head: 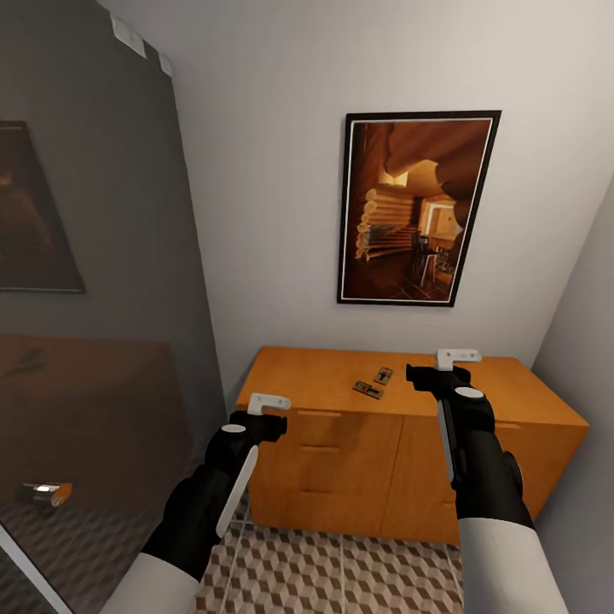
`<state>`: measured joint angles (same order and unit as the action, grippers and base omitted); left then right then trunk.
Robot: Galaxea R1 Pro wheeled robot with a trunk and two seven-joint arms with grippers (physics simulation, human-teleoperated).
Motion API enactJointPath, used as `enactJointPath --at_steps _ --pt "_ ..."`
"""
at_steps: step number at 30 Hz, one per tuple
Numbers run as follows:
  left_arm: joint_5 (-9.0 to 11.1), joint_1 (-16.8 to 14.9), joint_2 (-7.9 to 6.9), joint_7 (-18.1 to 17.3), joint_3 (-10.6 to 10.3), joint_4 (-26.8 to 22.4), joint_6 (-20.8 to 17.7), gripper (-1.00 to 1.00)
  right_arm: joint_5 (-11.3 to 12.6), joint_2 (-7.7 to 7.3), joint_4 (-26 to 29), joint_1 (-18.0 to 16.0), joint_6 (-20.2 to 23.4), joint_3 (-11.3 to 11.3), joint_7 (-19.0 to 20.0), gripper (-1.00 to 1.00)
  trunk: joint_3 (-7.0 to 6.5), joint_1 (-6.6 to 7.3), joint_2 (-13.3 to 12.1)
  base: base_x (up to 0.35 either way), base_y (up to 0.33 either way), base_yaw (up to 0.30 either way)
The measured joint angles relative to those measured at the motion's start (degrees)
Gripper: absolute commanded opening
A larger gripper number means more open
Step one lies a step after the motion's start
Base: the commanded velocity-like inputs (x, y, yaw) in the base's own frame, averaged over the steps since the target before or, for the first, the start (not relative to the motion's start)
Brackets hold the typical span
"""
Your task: Take the four mousetraps from the cabinet in the bathroom and place them on the bathroom floor. Make sure all four end up on the same floor surface, and ensure that at least two of them are either under or directly next to the same bathroom sink.
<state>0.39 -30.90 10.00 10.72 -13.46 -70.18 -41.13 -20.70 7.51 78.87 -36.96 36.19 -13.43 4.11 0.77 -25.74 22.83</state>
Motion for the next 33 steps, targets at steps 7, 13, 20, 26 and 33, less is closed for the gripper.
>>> enactJointPath --at_steps 7,13,20,26,33 --pt "0.0 0.0 0.0 0.0 0.0 0.1 0.0 1.0 0.0 0.0 0.0 0.0 0.0 0.0 -0.2 1.0 0.0 0.02 0.0 0.217 -0.023 0.0" --pt "0.0 0.0 0.0 0.0 0.0 0.1 -0.1 1.0 0.0 0.0 0.0 0.0 0.0 0.0 -0.3 1.0 0.0 0.02 0.0 0.29 -0.07 0.0" --pt "0.0 0.0 0.0 0.0 0.0 0.1 0.0 1.0 -0.1 -0.02 0.0 0.0 0.0 -0.1 -0.4 1.0 0.0 0.02 0.0 0.288 -0.16 0.0" --pt "0.0 0.0 0.0 -0.3 -0.1 0.3 0.1 1.0 -0.2 -0.06 0.0 0.0 0.0 -0.7 -0.4 1.0 0.0 0.01 0.0 0.22 -0.253 0.0" --pt "0.1 0.0 0.0 -0.4 -2.2 1.1 0.1 1.0 -0.3 -0.18 0.1 0.0 -0.1 -2.2 -0.1 1.0 0.0 0.0 0.0 0.17 -0.272 0.0"
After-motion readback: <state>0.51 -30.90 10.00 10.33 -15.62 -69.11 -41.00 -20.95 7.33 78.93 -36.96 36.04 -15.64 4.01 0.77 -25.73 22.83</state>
